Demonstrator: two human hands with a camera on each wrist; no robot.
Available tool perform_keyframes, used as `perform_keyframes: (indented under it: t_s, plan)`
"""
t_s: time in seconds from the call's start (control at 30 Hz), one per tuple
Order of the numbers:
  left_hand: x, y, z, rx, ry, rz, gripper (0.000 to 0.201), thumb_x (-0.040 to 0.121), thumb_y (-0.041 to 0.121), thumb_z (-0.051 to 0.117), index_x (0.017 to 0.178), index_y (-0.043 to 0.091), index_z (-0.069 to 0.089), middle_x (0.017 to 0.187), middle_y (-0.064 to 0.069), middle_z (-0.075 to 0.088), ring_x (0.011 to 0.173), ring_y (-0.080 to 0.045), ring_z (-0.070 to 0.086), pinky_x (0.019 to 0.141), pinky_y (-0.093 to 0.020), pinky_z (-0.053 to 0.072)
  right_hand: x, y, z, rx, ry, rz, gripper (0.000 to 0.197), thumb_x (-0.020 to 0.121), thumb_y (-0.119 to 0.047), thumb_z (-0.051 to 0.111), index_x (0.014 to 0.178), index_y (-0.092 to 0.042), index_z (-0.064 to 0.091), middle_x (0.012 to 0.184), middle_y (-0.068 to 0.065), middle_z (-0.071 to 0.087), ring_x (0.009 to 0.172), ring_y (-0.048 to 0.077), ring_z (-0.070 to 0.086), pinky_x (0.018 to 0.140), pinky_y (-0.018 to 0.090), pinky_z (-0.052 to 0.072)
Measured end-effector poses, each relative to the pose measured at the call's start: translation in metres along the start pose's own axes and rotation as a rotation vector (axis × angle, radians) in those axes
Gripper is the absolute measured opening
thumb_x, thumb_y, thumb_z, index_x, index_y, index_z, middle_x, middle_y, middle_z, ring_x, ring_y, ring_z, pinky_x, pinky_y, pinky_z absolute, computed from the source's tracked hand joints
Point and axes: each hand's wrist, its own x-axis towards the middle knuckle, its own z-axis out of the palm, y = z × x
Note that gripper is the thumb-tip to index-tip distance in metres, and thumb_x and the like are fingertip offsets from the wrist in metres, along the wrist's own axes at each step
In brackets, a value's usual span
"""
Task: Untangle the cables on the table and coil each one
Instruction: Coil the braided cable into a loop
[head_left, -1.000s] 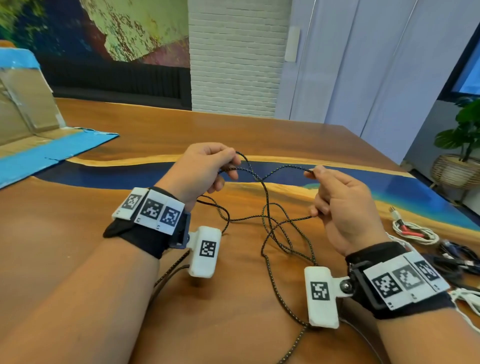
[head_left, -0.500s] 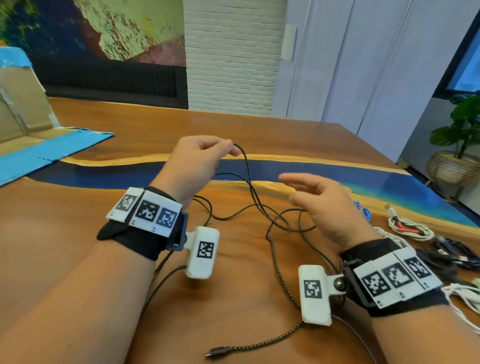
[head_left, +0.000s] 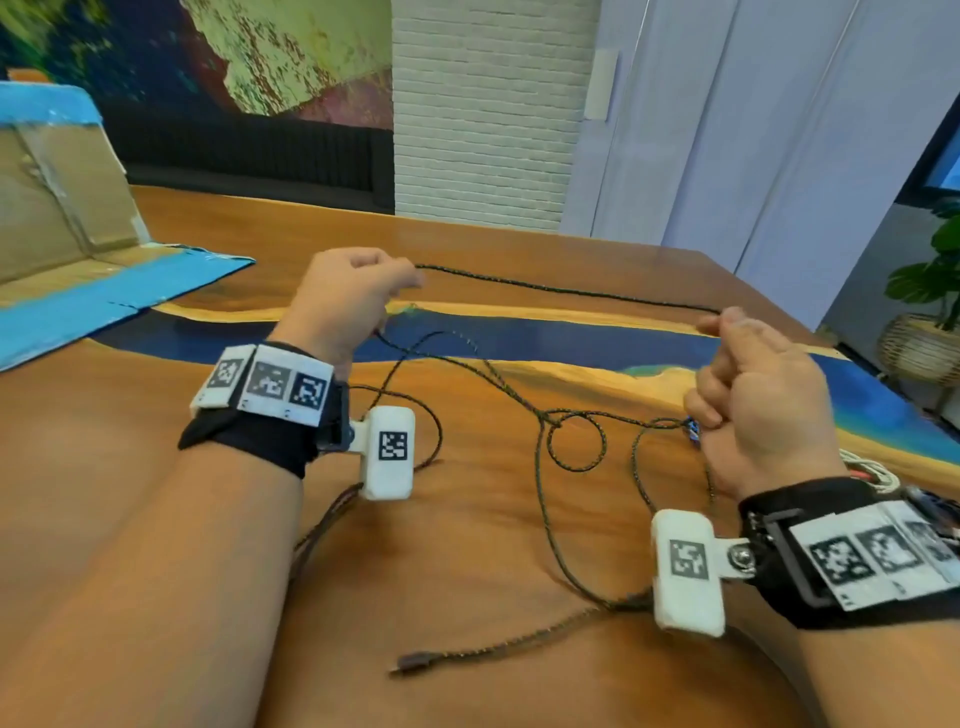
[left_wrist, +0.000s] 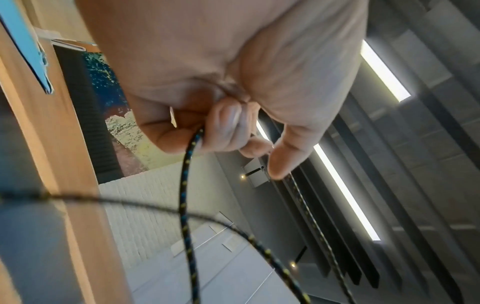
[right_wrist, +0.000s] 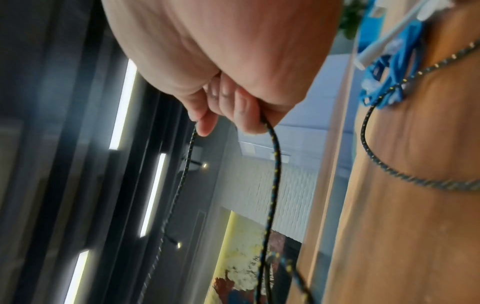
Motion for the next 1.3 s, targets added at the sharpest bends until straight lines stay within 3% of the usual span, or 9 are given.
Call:
perform_keyframes:
  t_s: [0.17, 0.27, 0.5, 0.63, 0.73, 0.87, 0.97, 1.1, 1.3]
  plan:
    - [-0.004, 0.011, 0.005, -0.164, -0.096, 0.071, 0.022, 0.096, 0.019, 0.052, 0.074, 0.015, 0.054, 0.061, 0.006, 0.036, 0.053, -0.014, 0.032, 0.052, -0.031, 0.038, -0.008, 0.007, 0.008, -0.564, -0.218, 0.006, 0.037, 0.101, -0.003, 0.052, 0.123, -0.025, 0.073, 0.105, -0.012, 0.069, 0.100, 0.007, 0.062, 0.082, 0.022, 0.053]
    - [-0.011, 0.016, 0.016, 0.072, -0.234, 0.205, 0.026, 0.097, 0.021, 0.056, 0.079, 0.011, 0.072, 0.063, -0.010, 0.053, 0.055, -0.023, 0.041, 0.055, -0.034, 0.034, -0.018, 0.001, 0.016, -0.637, -0.350, -0.100, 0.058, 0.097, -0.001, 0.054, 0.144, -0.035, 0.055, 0.145, -0.019, 0.054, 0.135, -0.005, 0.044, 0.110, 0.019, 0.040]
    - [-0.035, 0.024, 0.046, 0.293, -0.503, 0.290, 0.012, 0.093, 0.030, 0.072, 0.091, 0.027, 0.083, 0.084, -0.001, 0.078, 0.085, -0.026, 0.069, 0.078, -0.040, 0.054, -0.049, 0.003, 0.044, -0.303, -0.573, -0.006, 0.034, 0.091, -0.033, 0.071, 0.116, -0.016, 0.057, 0.105, 0.009, 0.075, 0.082, 0.023, 0.075, 0.081, 0.040, 0.059]
    - [-0.027, 0.022, 0.035, 0.249, -0.478, 0.250, 0.015, 0.090, 0.025, 0.075, 0.080, 0.015, 0.081, 0.073, -0.006, 0.074, 0.071, -0.027, 0.064, 0.071, -0.040, 0.054, -0.040, 0.000, 0.036, -0.276, -0.525, 0.102, 0.015, 0.100, -0.023, 0.060, 0.092, -0.011, 0.062, 0.057, 0.002, 0.048, 0.038, 0.011, 0.028, 0.037, 0.021, 0.024]
    - [-0.016, 0.014, 0.016, 0.236, -0.398, 0.173, 0.035, 0.093, 0.023, 0.072, 0.059, 0.014, 0.067, 0.050, 0.010, 0.050, 0.047, -0.004, 0.045, 0.050, -0.014, 0.040, -0.018, -0.015, 0.019, -0.137, -0.162, 0.029, 0.023, 0.105, -0.027, 0.053, 0.090, -0.013, 0.064, 0.055, -0.005, 0.030, 0.042, 0.009, 0.022, 0.037, 0.022, 0.021]
    - [0.009, 0.004, -0.019, -0.001, -0.027, -0.051, 0.028, 0.096, 0.022, 0.062, 0.068, 0.025, 0.058, 0.059, 0.010, 0.045, 0.051, -0.006, 0.039, 0.051, -0.022, 0.036, 0.009, -0.021, -0.011, -0.003, 0.127, 0.008, 0.023, 0.105, -0.028, 0.054, 0.087, -0.015, 0.061, 0.051, -0.007, 0.027, 0.039, 0.009, 0.021, 0.035, 0.021, 0.020]
    - [0.014, 0.001, -0.024, -0.142, 0.032, -0.034, 0.023, 0.094, 0.023, 0.058, 0.072, 0.022, 0.053, 0.052, 0.014, 0.045, 0.045, -0.005, 0.040, 0.055, -0.028, 0.034, 0.010, -0.010, -0.015, -0.303, -0.026, 0.026, 0.020, 0.100, -0.019, 0.063, 0.083, -0.013, 0.072, 0.056, -0.003, 0.043, 0.048, 0.013, 0.035, 0.040, 0.023, 0.030]
    - [-0.002, 0.007, 0.003, 0.086, -0.153, 0.183, 0.026, 0.098, 0.028, 0.062, 0.080, 0.011, 0.067, 0.058, 0.000, 0.039, 0.051, -0.018, 0.034, 0.051, -0.028, 0.032, -0.011, -0.004, 0.001, -0.808, -0.369, -0.057, 0.014, 0.087, -0.014, 0.076, 0.088, -0.027, 0.081, 0.104, -0.016, 0.072, 0.105, 0.000, 0.065, 0.091, 0.026, 0.047]
    - [-0.031, 0.016, 0.057, 0.385, -0.488, 0.301, 0.036, 0.105, 0.037, 0.051, 0.080, 0.018, 0.068, 0.064, -0.011, 0.048, 0.058, -0.025, 0.045, 0.058, -0.038, 0.038, -0.036, -0.005, 0.035, -0.477, -0.532, -0.027, 0.032, 0.091, -0.038, 0.067, 0.119, -0.023, 0.064, 0.099, 0.004, 0.078, 0.098, 0.016, 0.074, 0.093, 0.034, 0.056]
